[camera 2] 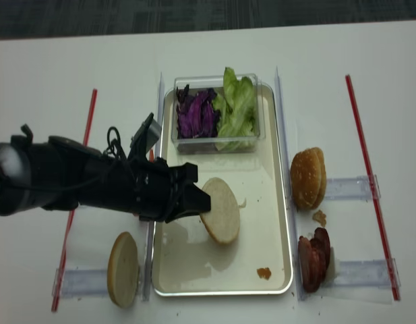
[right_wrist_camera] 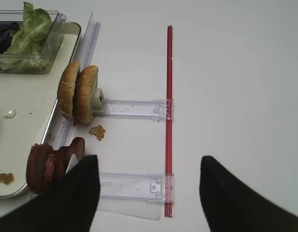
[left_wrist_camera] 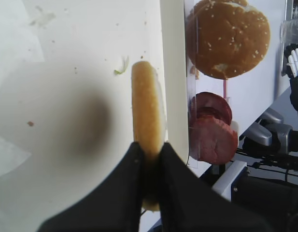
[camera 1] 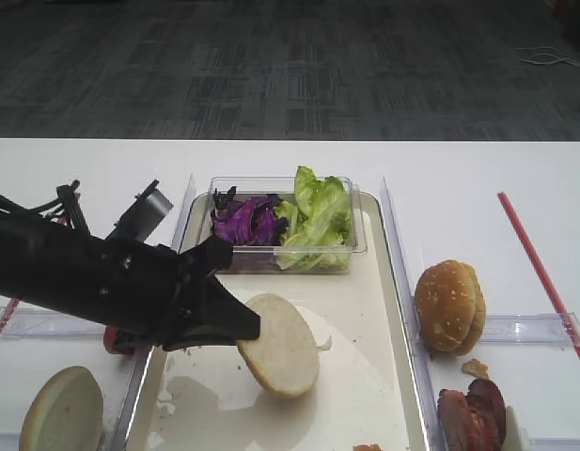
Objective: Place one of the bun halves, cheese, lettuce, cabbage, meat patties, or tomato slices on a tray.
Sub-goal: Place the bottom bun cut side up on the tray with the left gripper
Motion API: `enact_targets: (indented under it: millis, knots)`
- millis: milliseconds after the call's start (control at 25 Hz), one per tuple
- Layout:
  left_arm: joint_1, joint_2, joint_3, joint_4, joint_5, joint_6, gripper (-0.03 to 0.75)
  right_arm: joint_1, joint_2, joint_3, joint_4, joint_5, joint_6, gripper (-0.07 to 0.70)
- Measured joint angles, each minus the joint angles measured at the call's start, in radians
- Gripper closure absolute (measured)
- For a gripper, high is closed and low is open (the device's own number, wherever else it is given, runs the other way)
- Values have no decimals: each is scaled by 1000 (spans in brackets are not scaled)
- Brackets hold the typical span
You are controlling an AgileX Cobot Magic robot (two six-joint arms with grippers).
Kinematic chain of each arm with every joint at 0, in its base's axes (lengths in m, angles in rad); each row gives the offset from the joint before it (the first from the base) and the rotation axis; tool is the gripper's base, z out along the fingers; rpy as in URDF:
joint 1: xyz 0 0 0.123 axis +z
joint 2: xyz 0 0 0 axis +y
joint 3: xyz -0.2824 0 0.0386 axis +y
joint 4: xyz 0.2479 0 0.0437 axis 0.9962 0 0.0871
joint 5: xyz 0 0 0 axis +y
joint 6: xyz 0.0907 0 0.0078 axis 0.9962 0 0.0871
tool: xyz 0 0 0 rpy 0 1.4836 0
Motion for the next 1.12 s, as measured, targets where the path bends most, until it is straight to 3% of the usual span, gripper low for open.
enact_targets:
  millis: [760,1120]
  knots:
    - [0,107,0,-26,27,95,657,0,0,0,0,0,0,162]
    - [0,107,0,-27,27,98,481,0,0,0,0,0,0,162]
